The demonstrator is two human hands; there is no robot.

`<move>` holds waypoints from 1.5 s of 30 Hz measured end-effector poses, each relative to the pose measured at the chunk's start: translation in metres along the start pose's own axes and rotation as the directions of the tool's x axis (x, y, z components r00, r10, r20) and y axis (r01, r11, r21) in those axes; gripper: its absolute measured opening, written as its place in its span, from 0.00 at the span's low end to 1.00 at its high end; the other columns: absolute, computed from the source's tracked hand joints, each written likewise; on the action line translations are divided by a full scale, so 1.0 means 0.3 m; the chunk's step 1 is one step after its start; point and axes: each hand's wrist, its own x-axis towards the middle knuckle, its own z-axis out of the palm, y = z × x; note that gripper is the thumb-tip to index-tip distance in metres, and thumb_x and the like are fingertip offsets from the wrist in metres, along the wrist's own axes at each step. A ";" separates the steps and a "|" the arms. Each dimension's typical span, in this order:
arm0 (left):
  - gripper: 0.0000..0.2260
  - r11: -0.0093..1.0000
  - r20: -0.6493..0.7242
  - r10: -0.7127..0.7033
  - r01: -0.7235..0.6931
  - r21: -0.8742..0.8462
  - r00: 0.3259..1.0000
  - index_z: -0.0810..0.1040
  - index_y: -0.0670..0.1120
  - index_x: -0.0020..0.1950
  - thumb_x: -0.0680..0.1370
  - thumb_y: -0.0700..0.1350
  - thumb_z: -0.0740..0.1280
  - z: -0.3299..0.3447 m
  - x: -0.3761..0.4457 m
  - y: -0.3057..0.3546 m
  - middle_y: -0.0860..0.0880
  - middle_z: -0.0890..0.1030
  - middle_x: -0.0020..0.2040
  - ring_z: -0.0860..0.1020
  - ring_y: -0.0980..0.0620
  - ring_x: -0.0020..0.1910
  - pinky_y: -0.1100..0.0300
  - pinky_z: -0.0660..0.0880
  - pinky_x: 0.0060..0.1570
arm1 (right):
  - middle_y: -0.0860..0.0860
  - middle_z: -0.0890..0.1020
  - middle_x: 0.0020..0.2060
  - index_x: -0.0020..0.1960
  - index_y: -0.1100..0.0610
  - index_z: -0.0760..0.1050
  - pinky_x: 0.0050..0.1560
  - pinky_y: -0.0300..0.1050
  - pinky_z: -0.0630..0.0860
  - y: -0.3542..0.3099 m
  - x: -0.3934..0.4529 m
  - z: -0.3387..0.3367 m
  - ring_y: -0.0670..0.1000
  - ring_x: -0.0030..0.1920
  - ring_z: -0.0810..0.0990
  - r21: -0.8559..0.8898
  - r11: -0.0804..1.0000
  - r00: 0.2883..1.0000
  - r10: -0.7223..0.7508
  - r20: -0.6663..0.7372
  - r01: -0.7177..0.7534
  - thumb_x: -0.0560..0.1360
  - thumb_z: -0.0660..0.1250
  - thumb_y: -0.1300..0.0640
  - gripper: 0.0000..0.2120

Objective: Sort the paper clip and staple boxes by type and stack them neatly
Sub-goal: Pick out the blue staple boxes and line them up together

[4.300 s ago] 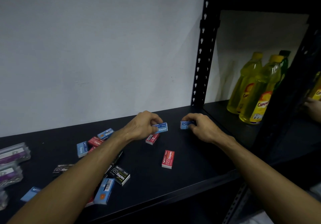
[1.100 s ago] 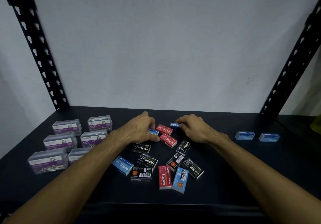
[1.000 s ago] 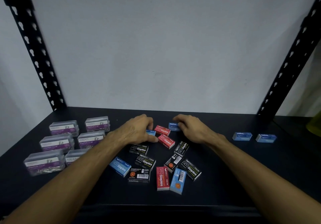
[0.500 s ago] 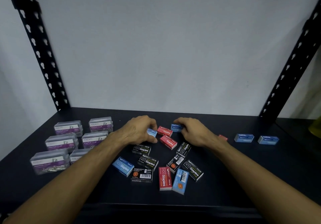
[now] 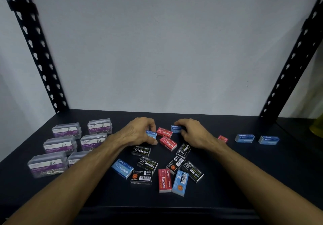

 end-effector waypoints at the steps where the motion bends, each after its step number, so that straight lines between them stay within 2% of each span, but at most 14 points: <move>1: 0.15 1.000 0.005 -0.002 0.002 -0.005 1.000 0.77 0.52 0.47 0.68 0.53 0.78 -0.001 -0.001 -0.001 0.55 0.75 0.43 0.74 0.57 0.39 0.60 0.69 0.37 | 0.51 0.78 0.65 0.69 0.54 0.74 0.67 0.52 0.72 0.000 0.000 0.001 0.51 0.65 0.75 0.004 1.000 1.000 0.002 0.002 -0.002 0.80 0.61 0.61 0.18; 8: 0.09 1.000 0.044 0.002 -0.001 -0.019 0.999 0.78 0.52 0.47 0.72 0.45 0.76 -0.007 0.001 -0.008 0.52 0.80 0.42 0.77 0.55 0.39 0.60 0.74 0.39 | 0.51 0.77 0.66 0.69 0.55 0.73 0.68 0.48 0.71 -0.002 -0.004 -0.003 0.50 0.66 0.75 0.044 0.999 1.000 0.007 0.009 -0.007 0.80 0.61 0.63 0.19; 12: 0.10 1.000 0.068 -0.016 0.016 0.003 0.998 0.78 0.52 0.52 0.74 0.42 0.73 -0.006 0.002 -0.005 0.52 0.81 0.48 0.79 0.55 0.46 0.60 0.75 0.45 | 0.51 0.78 0.66 0.69 0.55 0.74 0.66 0.43 0.71 -0.001 -0.005 -0.002 0.50 0.65 0.76 0.072 0.997 1.000 0.003 0.007 -0.004 0.80 0.61 0.63 0.18; 18: 0.12 0.999 0.070 -0.041 0.039 0.021 0.997 0.79 0.50 0.59 0.77 0.42 0.71 -0.016 0.005 -0.002 0.51 0.81 0.55 0.79 0.54 0.50 0.60 0.74 0.48 | 0.50 0.78 0.66 0.70 0.54 0.73 0.64 0.41 0.71 0.004 -0.008 -0.004 0.48 0.64 0.76 0.127 0.992 1.000 0.019 0.005 -0.019 0.80 0.61 0.62 0.18; 22: 0.11 0.999 0.047 -0.036 0.036 0.015 0.998 0.80 0.50 0.58 0.77 0.42 0.71 -0.033 -0.006 0.012 0.50 0.82 0.54 0.80 0.54 0.50 0.59 0.76 0.49 | 0.50 0.78 0.65 0.69 0.54 0.74 0.65 0.43 0.72 -0.007 -0.011 -0.017 0.48 0.63 0.76 0.134 0.991 1.000 0.004 -0.011 -0.002 0.80 0.61 0.62 0.18; 26: 0.11 1.000 0.020 -0.015 0.015 0.009 1.000 0.79 0.49 0.59 0.77 0.42 0.71 -0.043 -0.019 0.040 0.52 0.81 0.53 0.78 0.55 0.49 0.62 0.73 0.45 | 0.50 0.79 0.64 0.68 0.54 0.74 0.64 0.44 0.73 -0.018 -0.030 -0.045 0.49 0.62 0.77 0.144 0.990 1.000 0.001 -0.031 0.003 0.80 0.61 0.62 0.18; 29: 0.11 1.000 -0.009 0.012 -0.012 -0.003 1.000 0.80 0.50 0.58 0.76 0.41 0.71 -0.048 -0.016 0.071 0.52 0.81 0.52 0.78 0.56 0.47 0.63 0.72 0.43 | 0.51 0.81 0.60 0.66 0.53 0.76 0.60 0.45 0.75 -0.008 -0.062 -0.077 0.49 0.57 0.79 0.148 0.989 0.998 0.018 -0.057 -0.010 0.79 0.61 0.62 0.17; 32: 0.12 0.999 -0.017 0.029 -0.030 -0.030 0.999 0.81 0.50 0.58 0.76 0.42 0.72 -0.034 -0.005 0.122 0.52 0.82 0.52 0.79 0.56 0.48 0.62 0.74 0.46 | 0.50 0.83 0.55 0.62 0.52 0.78 0.58 0.47 0.77 0.013 -0.117 -0.124 0.49 0.54 0.80 0.168 0.985 0.995 0.055 -0.079 -0.041 0.76 0.62 0.62 0.16; 36: 0.14 0.995 -0.019 0.065 -0.066 -0.077 0.998 0.80 0.49 0.60 0.74 0.42 0.74 0.004 0.014 0.212 0.51 0.82 0.54 0.79 0.55 0.47 0.60 0.75 0.48 | 0.48 0.83 0.50 0.56 0.50 0.79 0.53 0.44 0.77 0.064 -0.203 -0.184 0.49 0.51 0.81 0.164 0.982 0.988 0.115 -0.108 -0.096 0.74 0.62 0.62 0.14; 40: 0.13 0.988 -0.017 0.126 -0.127 -0.088 0.992 0.81 0.50 0.59 0.75 0.41 0.72 0.057 0.037 0.317 0.51 0.82 0.55 0.79 0.55 0.48 0.61 0.75 0.46 | 0.46 0.82 0.45 0.49 0.49 0.78 0.46 0.41 0.75 0.138 -0.293 -0.236 0.46 0.46 0.80 0.172 0.970 0.972 0.196 -0.132 -0.172 0.74 0.63 0.62 0.11; 43: 0.12 0.979 -0.003 0.167 -0.166 -0.114 0.986 0.81 0.51 0.57 0.75 0.41 0.72 0.103 0.061 0.407 0.51 0.82 0.54 0.80 0.55 0.49 0.59 0.77 0.49 | 0.44 0.82 0.43 0.46 0.48 0.78 0.47 0.44 0.76 0.199 -0.352 -0.271 0.46 0.45 0.80 0.142 0.966 0.957 0.237 -0.167 -0.215 0.74 0.64 0.61 0.09; 45: 0.12 0.971 0.000 0.202 -0.201 -0.134 0.979 0.81 0.51 0.57 0.75 0.40 0.72 0.134 0.077 0.473 0.51 0.82 0.52 0.80 0.55 0.47 0.60 0.76 0.46 | 0.43 0.82 0.42 0.46 0.47 0.78 0.49 0.45 0.77 0.254 -0.391 -0.291 0.45 0.44 0.80 0.125 0.957 0.944 0.280 -0.174 -0.261 0.74 0.66 0.60 0.08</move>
